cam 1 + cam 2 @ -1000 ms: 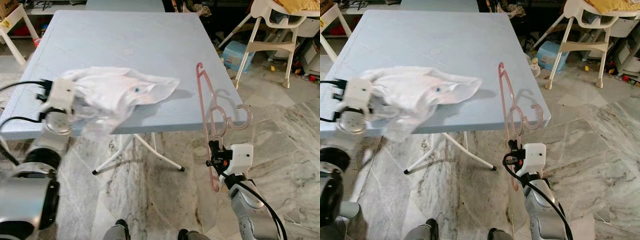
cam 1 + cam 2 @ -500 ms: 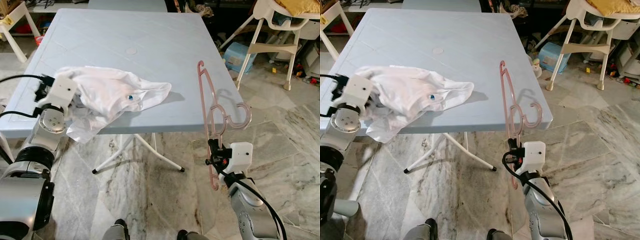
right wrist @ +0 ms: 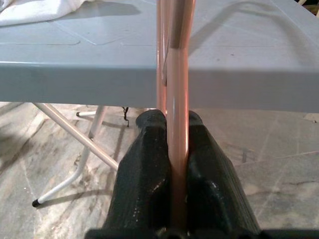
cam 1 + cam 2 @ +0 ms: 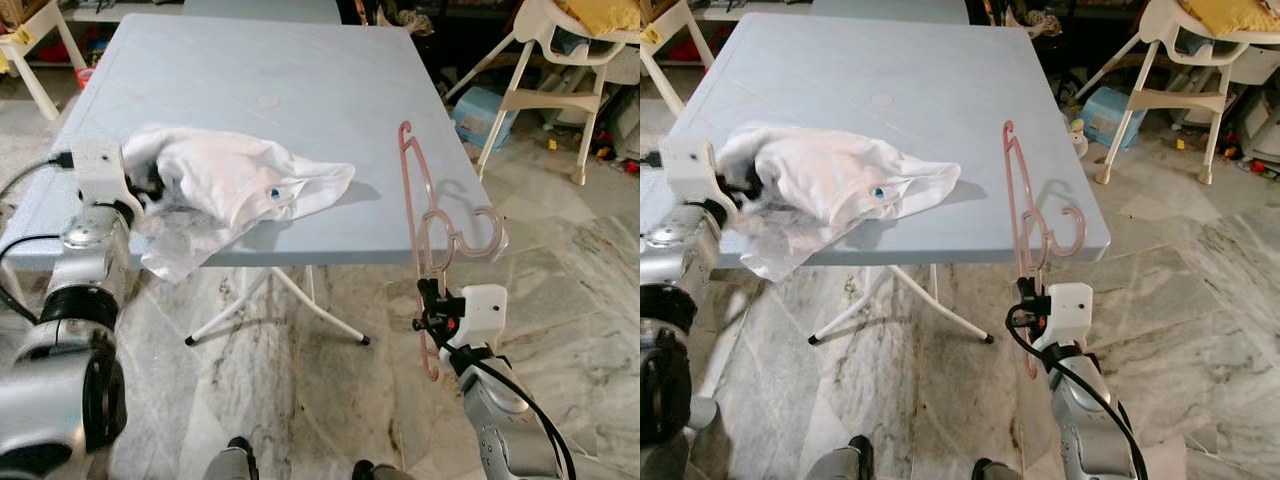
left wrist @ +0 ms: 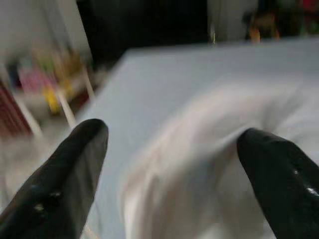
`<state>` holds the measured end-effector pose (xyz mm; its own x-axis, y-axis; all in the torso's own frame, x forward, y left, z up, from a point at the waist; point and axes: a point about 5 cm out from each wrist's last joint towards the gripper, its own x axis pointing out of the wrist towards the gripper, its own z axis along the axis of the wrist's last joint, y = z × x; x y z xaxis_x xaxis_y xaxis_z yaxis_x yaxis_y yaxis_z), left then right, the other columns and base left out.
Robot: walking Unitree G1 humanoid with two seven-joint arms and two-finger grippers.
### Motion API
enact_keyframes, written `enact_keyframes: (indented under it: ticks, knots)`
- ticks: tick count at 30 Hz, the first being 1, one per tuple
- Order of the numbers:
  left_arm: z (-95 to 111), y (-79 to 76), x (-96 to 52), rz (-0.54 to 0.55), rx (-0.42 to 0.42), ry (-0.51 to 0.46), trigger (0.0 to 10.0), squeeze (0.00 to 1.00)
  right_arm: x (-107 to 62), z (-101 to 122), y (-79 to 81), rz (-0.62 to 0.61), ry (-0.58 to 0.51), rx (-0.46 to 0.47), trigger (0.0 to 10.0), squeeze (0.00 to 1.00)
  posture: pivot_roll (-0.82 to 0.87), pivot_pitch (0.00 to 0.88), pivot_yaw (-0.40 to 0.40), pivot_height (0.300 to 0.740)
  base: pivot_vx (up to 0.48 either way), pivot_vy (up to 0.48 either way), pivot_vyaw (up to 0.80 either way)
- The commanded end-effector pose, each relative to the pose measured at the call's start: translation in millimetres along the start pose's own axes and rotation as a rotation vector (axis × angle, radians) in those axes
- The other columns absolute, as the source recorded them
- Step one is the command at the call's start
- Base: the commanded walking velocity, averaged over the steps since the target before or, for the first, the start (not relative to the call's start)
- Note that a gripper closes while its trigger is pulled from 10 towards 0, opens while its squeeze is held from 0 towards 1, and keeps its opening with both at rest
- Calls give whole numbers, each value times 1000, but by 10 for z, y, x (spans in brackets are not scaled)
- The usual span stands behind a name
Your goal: Hang hanger
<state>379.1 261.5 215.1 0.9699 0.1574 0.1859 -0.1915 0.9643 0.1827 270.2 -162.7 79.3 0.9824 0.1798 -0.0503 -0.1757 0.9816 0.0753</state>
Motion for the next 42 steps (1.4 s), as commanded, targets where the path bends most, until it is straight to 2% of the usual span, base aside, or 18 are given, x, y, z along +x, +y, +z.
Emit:
enact_keyframes:
  ticks: [1, 4, 8, 9, 11, 12, 14, 15, 19, 23, 29, 30, 31, 33, 37, 42]
  knots:
    - [-4, -79, -75, -18, 46, -44, 10000, 1000, -14, -85, -10, 1, 49, 8, 10000, 0, -26, 144, -53, 740, 0, 0, 0]
    - [-75, -159, -173, -51, 142, -61, 10000, 1000, 1, -79, -5, 6, 49, 8, 10000, 0, -11, 144, -57, 740, 0, 0, 0]
    - [-355, -338, -379, -63, -105, 108, 10000, 1000, 16, -76, 3, 12, 48, 9, 10000, 0, -11, 144, -57, 740, 0, 0, 0]
    - [-384, -435, -496, -89, -108, 112, 10000, 1000, 11, -82, 1, 13, 49, 10, 10000, 0, 2, 146, -56, 740, 0, 0, 0]
    - [-367, -530, -604, -107, -116, 92, 10000, 1000, 9, -85, 0, 13, 51, 10, 10000, 0, 3, 150, -54, 740, 0, 0, 0]
    - [-367, -530, -604, -107, -116, 92, 10000, 1000, 9, -85, 0, 13, 51, 10, 10000, 0, 3, 150, -54, 740, 0, 0, 0]
    - [-334, -667, -735, -151, -130, 61, 10000, 1000, 4, -92, -1, 12, 53, 10, 10000, 0, 3, 150, -54, 740, 0, 0, 0]
    - [-334, -667, -735, -151, -130, 61, 10000, 1000, 4, -92, -1, 12, 53, 10, 10000, 0, 3, 150, -54, 740, 0, 0, 0]
    - [-235, -938, -1060, -260, -81, -35, 10000, 1000, 1, -112, 13, 17, 59, 13, 10000, 0, 10, 153, -55, 740, 0, 0, 0]
    - [-231, -933, -1126, -258, -59, -32, 10000, 1000, 6, -111, 19, 20, 59, 13, 10000, 0, 14, 154, -56, 740, 0, 0, 0]
    - [-474, -770, -1272, -169, -56, 147, 10000, 1000, 13, -118, 13, 24, 65, 12, 10000, 0, 19, 158, -57, 740, 0, 0, 0]
    - [-474, -770, -1272, -169, -56, 147, 10000, 1000, 13, -118, 13, 24, 65, 12, 10000, 0, 19, 158, -57, 740, 0, 0, 0]
    - [-550, -723, -1312, -137, -61, 197, 10000, 1000, 10, -125, 10, 23, 67, 11, 10000, 0, 19, 159, -59, 740, 0, 0, 0]
    - [-584, -707, -1319, -129, -58, 216, 10000, 1000, 10, -126, 10, 23, 68, 12, 10000, 0, 19, 159, -59, 740, 0, 0, 0]
    - [-659, -697, -1280, -117, -71, 258, 10000, 1000, 9, -132, 20, 26, 70, 12, 10000, 0, 19, 160, -60, 740, 0, 0, 0]
    - [-679, -631, -1106, -88, -44, 272, 10000, 1000, 3, -137, 17, 26, 72, 8, 10000, 0, 11, 162, -60, 740, 0, 0, 0]
